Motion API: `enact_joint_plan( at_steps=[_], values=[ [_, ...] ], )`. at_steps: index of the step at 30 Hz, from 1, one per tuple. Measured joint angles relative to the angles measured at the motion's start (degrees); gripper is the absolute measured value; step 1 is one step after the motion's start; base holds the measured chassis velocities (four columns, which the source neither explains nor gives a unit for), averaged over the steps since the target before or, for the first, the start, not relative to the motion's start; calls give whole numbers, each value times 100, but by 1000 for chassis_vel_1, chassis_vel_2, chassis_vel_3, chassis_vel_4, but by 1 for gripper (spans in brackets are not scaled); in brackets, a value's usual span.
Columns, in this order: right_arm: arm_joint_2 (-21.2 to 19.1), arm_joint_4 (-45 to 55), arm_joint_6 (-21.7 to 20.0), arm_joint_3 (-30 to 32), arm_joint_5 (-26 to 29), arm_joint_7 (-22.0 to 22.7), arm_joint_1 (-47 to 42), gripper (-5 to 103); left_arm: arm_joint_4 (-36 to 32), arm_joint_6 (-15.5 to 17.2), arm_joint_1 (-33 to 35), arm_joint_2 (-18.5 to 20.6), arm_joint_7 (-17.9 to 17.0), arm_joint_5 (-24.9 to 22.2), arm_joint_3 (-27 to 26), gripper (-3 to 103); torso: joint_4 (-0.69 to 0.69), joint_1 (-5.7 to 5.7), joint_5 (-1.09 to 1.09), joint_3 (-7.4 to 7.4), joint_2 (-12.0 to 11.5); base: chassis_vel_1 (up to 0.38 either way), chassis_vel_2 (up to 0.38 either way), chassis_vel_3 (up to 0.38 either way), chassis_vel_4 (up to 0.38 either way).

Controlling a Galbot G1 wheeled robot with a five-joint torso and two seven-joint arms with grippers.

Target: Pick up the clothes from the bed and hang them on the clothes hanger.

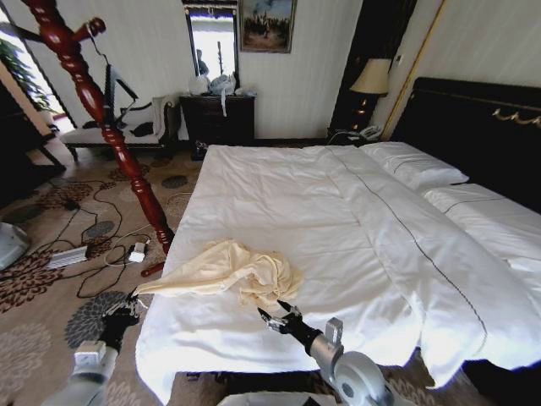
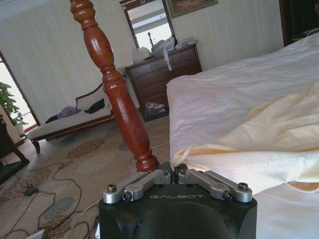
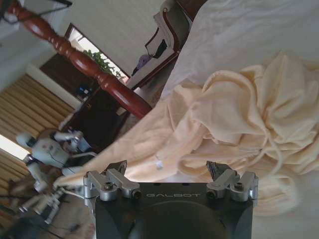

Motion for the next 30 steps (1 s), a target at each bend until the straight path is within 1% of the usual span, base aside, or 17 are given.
enact_joint_plan(
  at_steps=[2, 4, 6, 8, 12, 18, 23, 27, 30],
  values=[
    [105, 3, -188, 14, 518, 165, 85, 89, -4, 1, 13, -7, -5, 29, 17, 2, 0, 0, 1, 1, 0, 0, 0, 0, 0],
    [200, -126, -266, -20, 682, 275, 168, 89, -9, 6, 16, -15, -13, 61, 42, 2, 0, 0, 1, 0, 0, 0, 0, 0, 0],
    [259, -237, -289, -44, 702, 321, 206, 88, -19, 14, 16, -19, -22, 73, 56, 2, 0, 0, 1, 1, 0, 0, 0, 0, 0],
    [374, -506, -292, -56, 606, 357, 280, 84, -46, 28, 16, -24, -38, 101, 84, 2, 0, 0, 1, 1, 0, 0, 0, 0, 0],
    [454, -826, -268, -27, 477, 365, 355, 80, -62, 35, 16, -6, -46, 147, 108, 2, 0, 0, 2, 1, 0, 0, 0, 0, 0],
    [576, -1162, -171, 150, 591, 415, 477, 80, -66, 68, -26, 25, -83, 148, 134, 2, 0, 0, 1, 1, 0, 0, 0, 0, 0],
    [865, -1124, -131, 290, 856, 529, 542, 80, -71, 83, -41, 25, -101, 154, 174, 2, 0, 0, 1, 1, 0, 0, 0, 0, 0],
    [905, -1230, -129, 290, 864, 562, 585, 80, -62, 92, -54, 25, -107, 154, 186, 2, 0, 0, 1, 1, 0, 0, 0, 0, 0],
    [908, -1343, -137, 276, 765, 587, 604, 80, -64, 98, -53, 24, -112, 153, 187, 2, 0, 0, 2, 1, 0, 0, 0, 0, 0]
  ],
)
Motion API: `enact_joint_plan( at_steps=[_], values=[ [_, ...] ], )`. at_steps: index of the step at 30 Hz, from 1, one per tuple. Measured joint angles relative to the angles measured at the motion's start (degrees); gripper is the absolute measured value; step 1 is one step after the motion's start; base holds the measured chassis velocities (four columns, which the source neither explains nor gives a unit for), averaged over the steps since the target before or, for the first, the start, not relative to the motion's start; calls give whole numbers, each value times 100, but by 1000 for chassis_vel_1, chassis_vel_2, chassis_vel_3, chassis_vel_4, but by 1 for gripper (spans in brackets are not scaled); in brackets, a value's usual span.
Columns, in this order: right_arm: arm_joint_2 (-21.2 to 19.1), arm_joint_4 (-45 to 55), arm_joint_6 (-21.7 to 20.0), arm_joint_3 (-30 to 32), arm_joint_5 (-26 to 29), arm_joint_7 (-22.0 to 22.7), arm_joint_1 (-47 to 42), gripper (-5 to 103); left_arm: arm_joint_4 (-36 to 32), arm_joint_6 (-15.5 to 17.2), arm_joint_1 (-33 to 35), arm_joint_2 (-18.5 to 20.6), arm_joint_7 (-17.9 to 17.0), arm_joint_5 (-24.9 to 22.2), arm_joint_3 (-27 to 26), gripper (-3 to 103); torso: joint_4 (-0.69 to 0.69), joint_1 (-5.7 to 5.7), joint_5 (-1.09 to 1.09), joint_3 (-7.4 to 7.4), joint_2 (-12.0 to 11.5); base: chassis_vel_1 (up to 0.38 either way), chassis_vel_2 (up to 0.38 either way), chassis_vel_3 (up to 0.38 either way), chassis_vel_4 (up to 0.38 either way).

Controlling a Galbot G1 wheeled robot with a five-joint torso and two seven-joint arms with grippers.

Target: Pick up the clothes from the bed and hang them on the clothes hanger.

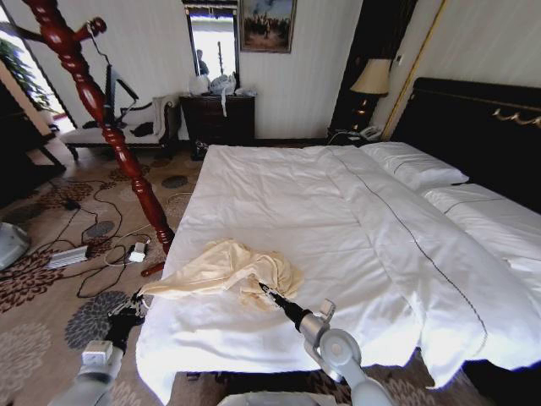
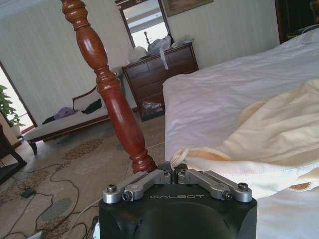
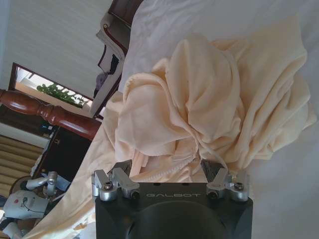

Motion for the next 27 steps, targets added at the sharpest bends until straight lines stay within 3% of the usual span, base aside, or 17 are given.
enact_joint_plan(
  at_steps=[6, 13, 15, 17, 20, 27],
  values=[
    [54, -80, -18, -14, -53, 53, 24, 79, 1, -3, 22, -20, 0, -9, -21, 2, 0, 0, 0, 0, 0, 0, 0, 0, 0],
    [93, -121, -18, 1, 61, 112, 97, 55, -9, -3, 4, -19, -4, -10, -1, 2, 0, 0, 0, 0, 0, 0, 0, 0, 0],
    [82, -108, -18, 2, 59, 112, 91, 55, -7, -3, 1, -18, -4, -12, 3, 2, 0, 0, 0, -1, 0, 0, 0, 0, 0],
    [59, -89, -19, 6, 51, 112, 72, 38, 3, -3, -3, -17, -4, -14, 9, 2, 0, 0, 0, 0, 0, 0, 0, 0, 0],
    [34, -85, -19, 2, 41, 111, 62, 34, 18, -3, -11, -18, -4, -14, 21, 2, 0, 0, 0, 0, 0, 0, 0, 0, 0],
    [37, -103, -16, -22, 17, 94, 83, 3, 23, -3, -17, -27, -4, -15, 34, 2, 0, 0, 0, 0, 0, 0, 0, 0, 0]
  ],
)
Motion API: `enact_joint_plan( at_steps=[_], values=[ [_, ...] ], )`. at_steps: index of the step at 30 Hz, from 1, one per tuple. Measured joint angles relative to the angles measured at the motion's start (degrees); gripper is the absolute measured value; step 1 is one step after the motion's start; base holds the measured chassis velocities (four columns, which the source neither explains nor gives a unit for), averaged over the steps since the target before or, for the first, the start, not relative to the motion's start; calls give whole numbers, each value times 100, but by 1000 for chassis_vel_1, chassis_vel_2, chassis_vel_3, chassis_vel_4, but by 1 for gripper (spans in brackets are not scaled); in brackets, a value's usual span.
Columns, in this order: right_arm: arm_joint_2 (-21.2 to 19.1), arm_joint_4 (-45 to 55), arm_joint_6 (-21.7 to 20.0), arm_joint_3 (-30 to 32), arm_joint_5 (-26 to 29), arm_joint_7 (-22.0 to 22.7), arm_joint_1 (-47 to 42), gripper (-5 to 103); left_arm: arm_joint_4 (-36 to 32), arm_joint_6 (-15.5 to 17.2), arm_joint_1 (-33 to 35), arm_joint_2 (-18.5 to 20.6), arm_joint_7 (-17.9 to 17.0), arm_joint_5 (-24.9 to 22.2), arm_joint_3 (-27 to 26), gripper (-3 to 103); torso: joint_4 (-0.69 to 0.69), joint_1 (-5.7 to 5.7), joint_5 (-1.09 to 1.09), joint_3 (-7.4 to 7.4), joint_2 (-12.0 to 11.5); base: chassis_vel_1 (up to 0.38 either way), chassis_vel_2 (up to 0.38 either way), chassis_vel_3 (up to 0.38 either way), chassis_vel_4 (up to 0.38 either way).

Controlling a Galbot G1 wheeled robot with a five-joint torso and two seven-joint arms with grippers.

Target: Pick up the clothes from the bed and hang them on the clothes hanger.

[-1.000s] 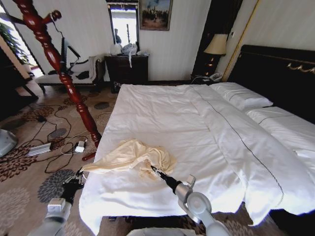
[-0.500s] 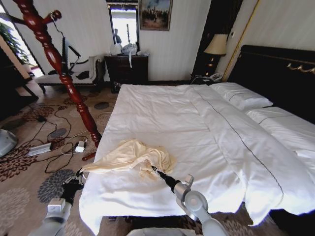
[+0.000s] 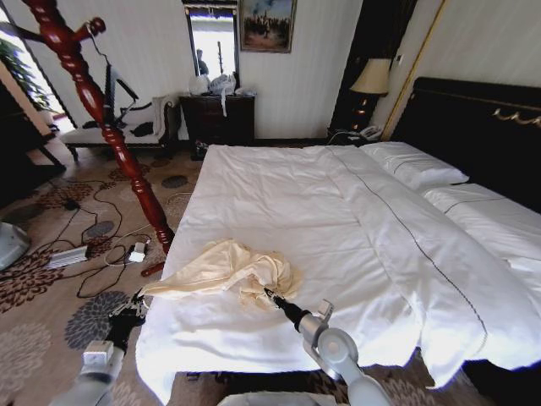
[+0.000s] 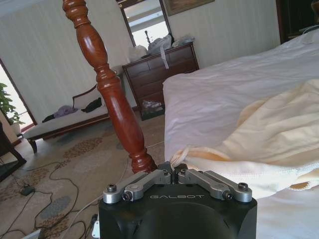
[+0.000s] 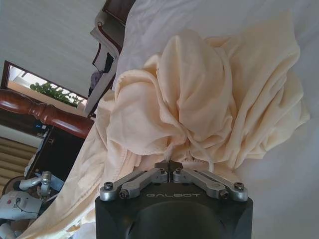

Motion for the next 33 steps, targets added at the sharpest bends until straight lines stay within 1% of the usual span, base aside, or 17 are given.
enact_joint_plan(
  at_steps=[6, 8, 10, 11, 12, 13, 16, 17, 19, 20, 21, 22, 25, 27, 30, 32, 33],
  values=[
    [-67, 61, 19, 0, -155, -22, -17, 0, -26, 0, 14, 0, -1, 1, -6, 2, 1, 0, 0, 0, 0, 0, 0, 0, 0],
    [-193, 286, 69, -15, -573, -47, -61, 0, -149, -29, 24, 51, -30, 86, -25, 2, 1, 0, 0, 0, 0, 0, 0, 0, 0],
    [-228, 344, 78, -17, -654, -50, -70, 0, -187, -34, 28, 68, -32, 100, -31, 2, 1, 0, 0, 0, 0, 0, 0, 0, 0],
    [-375, 575, 88, -12, -871, -59, -96, 0, -327, -35, 31, 142, -36, 113, -52, 2, 1, 0, 0, 0, 0, 0, 0, 0, 0],
    [-930, 1199, 88, 240, -1263, -69, -231, 0, -740, 135, -96, 416, -135, -62, -116, 2, 0, 0, 0, 0, 0, 0, 0, 0, 0],
    [-930, 1199, 88, 240, -1263, -69, -231, 0, -740, 135, -96, 416, -135, -62, -116, 2, 0, 0, 0, 0, 0, 0, 0, 0, 0],
    [-1430, 1602, 159, 662, -1635, -133, -411, 0, -1125, 476, -322, 806, -323, -448, -185, 2, -1, 0, 1, 0, 0, 0, 0, 0, 0],
    [-1430, 1602, 159, 662, -1635, -133, -411, 0, -1125, 476, -322, 806, -323, -448, -185, 2, -1, 0, 1, 0, 0, 0, 0, 0, 0],
    [-1775, 1908, 203, 1166, -1756, -156, -507, 0, -1333, 749, -706, 1367, -502, -836, -259, 2, 0, 0, 2, 0, 0, 0, 0, 0, 0],
    [-1875, 1982, 206, 1330, -1759, -155, -513, 0, -1346, 829, -893, 1566, -567, -943, -274, 2, -1, 0, 1, 0, 0, 0, 0, 0, 0],
    [-1875, 1982, 206, 1330, -1759, -155, -513, 0, -1346, 829, -893, 1566, -567, -943, -274, 2, -1, 0, 1, 0, 0, 0, 0, 0, 0],
    [-2004, 2071, 211, 1535, -1760, -152, -514, 0, -1346, 904, -1099, 1740, -621, -1057, -281, 2, -2, 0, 1, 0, 0, 0, 0, 0, 0],
    [-2546, 2371, 225, 2417, -1612, -110, -559, 0, -1271, 1119, -1779, 2373, -770, -1624, -279, 2, -1, 1, 1, 1, 0, 0, 0, 0, 0],
    [-2635, 2414, 229, 2537, -1570, -98, -564, 0, -1262, 1142, -1883, 2477, -781, -1730, -270, 2, -1, 0, 0, 1, 0, 0, 0, 0, 0],
    [-3206, 2592, 267, 3063, -1318, 46, -468, 0, -1239, 1276, -2347, 2921, -874, -2357, -199, 2, -1, 0, 0, 0, 0, 0, 0, 0, 0],
    [-3433, 2617, 280, 3151, -1258, 127, -361, 0, -1245, 1393, -2572, 3122, -966, -2783, -147, 2, 4, 1, -1, 1, -1, 0, 0, 0, 0],
    [-3433, 2617, 280, 3151, -1258, 127, -361, 0, -1245, 1393, -2572, 3122, -966, -2783, -147, 2, 4, 1, -1, 1, -1, 0, 0, 0, 0]
  ],
)
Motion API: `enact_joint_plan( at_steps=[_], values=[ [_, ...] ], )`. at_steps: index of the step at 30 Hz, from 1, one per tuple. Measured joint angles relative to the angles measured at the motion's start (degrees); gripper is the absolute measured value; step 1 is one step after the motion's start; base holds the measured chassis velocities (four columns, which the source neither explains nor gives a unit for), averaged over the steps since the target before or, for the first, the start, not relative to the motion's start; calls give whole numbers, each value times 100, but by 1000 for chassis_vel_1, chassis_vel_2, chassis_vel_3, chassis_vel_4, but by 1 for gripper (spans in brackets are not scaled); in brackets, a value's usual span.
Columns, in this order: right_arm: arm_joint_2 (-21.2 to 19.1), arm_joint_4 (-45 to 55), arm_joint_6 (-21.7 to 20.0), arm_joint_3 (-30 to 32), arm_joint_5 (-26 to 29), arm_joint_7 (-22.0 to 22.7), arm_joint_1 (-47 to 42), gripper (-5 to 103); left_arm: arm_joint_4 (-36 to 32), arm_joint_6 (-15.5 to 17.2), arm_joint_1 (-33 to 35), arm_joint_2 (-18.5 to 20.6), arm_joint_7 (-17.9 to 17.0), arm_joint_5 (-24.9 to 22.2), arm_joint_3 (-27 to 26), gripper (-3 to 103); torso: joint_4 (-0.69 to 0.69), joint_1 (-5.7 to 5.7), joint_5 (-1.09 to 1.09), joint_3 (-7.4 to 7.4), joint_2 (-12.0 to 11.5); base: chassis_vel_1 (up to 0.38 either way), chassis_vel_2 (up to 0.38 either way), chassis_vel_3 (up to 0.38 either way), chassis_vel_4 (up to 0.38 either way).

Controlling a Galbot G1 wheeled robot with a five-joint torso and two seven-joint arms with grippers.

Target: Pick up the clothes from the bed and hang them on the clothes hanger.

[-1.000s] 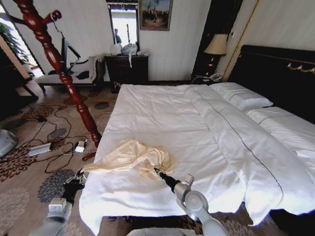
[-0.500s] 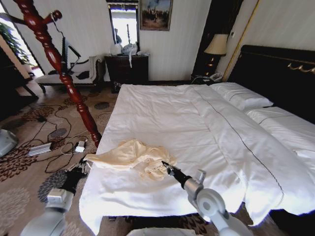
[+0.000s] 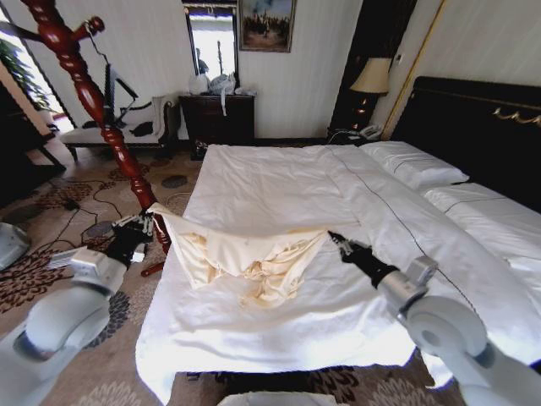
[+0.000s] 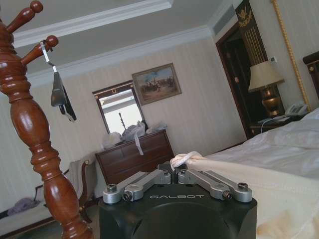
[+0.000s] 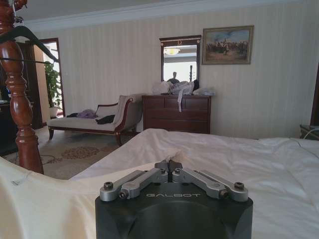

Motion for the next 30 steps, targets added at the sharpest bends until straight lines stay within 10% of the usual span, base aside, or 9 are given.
enact_joint_plan(
  at_steps=[11, 20, 24, 30],
  values=[
    [-86, -399, 26, -259, -71, 305, 330, 0, 250, 230, -437, 142, -145, -569, 285, 2, -4, -1, 1, -1, 0, 0, 0, 0, 0],
    [-368, -1642, 8, -974, 128, 538, 2187, 0, 2015, 565, -3824, 9, -582, -1327, 3525, 2, -2, 0, -2, 0, 0, 0, 0, 0, 0],
    [-288, -2443, 39, -1773, 118, 565, 3167, 0, 2950, 616, -6102, -546, -616, -1542, 5137, 2, -8, 0, 7, 1, 0, 0, 0, 0, 0],
    [241, -3253, 69, -2776, 15, 571, 4392, 0, 4125, 596, -7585, -1458, -610, -1539, 6316, 2, -1, 0, -1, 2, 0, 0, 0, 0, 0]
  ],
)
